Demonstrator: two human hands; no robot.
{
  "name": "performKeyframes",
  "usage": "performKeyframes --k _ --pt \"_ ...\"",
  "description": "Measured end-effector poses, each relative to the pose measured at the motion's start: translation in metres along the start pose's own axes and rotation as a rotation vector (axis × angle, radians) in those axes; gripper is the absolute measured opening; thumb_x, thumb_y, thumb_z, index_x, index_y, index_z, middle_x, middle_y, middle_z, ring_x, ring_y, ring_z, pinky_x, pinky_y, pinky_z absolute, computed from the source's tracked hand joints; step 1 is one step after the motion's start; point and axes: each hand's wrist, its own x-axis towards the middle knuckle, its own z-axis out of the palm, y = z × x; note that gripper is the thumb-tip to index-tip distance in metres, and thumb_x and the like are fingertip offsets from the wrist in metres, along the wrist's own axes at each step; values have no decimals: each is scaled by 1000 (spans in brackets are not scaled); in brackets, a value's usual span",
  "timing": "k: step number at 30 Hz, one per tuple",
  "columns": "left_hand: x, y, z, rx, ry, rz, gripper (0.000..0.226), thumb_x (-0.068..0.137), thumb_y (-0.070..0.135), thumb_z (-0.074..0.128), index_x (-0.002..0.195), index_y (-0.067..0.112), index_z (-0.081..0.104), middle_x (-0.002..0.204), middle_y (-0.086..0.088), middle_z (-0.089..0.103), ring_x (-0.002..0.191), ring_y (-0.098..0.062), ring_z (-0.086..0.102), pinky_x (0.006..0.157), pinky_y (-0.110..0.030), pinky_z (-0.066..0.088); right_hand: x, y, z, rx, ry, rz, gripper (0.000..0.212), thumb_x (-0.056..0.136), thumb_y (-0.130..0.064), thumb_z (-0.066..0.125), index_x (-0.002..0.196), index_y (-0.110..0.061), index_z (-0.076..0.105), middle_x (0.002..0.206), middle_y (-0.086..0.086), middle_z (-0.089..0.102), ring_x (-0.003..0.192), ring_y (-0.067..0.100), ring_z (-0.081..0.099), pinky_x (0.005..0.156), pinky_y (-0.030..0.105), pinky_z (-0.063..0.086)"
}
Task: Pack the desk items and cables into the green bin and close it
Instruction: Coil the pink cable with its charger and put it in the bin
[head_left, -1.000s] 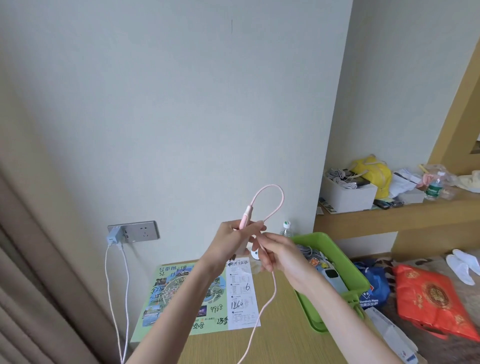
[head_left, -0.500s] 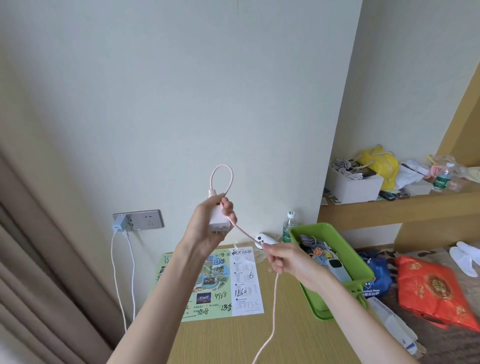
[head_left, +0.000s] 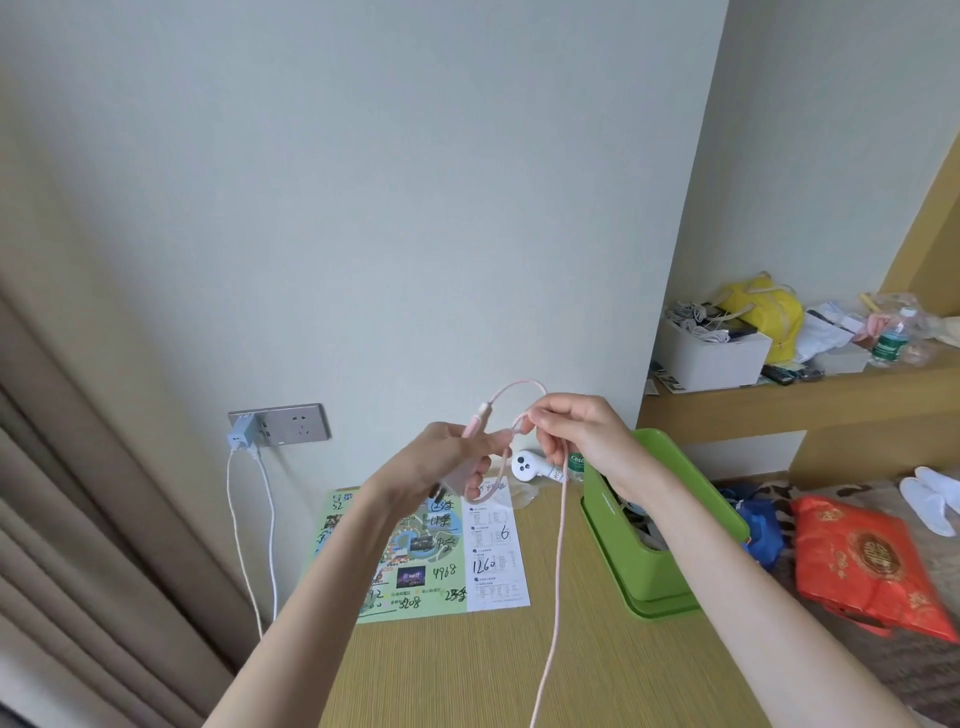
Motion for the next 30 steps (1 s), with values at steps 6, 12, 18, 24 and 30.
performKeyframes --k 6,12,18,24,30 --pt "-1 1 12 150 -43 53 27 88 34 68 82 9 75 53 2 57 45 -16 51 46 -14 39 5 -8 3 -125 118 -4 19 93 -16 64 88 2 69 53 -1 52 41 7 41 50 30 43" --pt "1 4 2 27 -71 54 30 89 35 62 73 11 71 58 -8 56 46 -20 48 50 -21 43 3 4 -10 98 170 38 22 88 -25 69 83 -8 56 57 3 48 42 13 36 49 25 45" --pt "7 13 -13 -324 82 120 28 93 25 60 72 10 71 70 -4 59 54 -12 51 44 -23 43 -11 50 -12 327 61 115 36 83 -42 64 89 -7 62 65 3 50 57 15 48 72 33 49" --pt "10 8 -14 -314 209 158 25 93 26 63 80 11 78 65 -3 53 55 -14 48 48 -24 42 -16 58 4 297 105 139 23 96 -26 53 89 -10 68 65 3 48 62 15 48 83 46 41" --pt "15 -1 8 -245 165 183 19 90 24 67 93 11 79 61 3 55 52 -12 50 48 -24 43 -5 27 24 338 29 95 21 97 -26 54 91 -11 67 64 4 50 58 17 49 66 31 49"
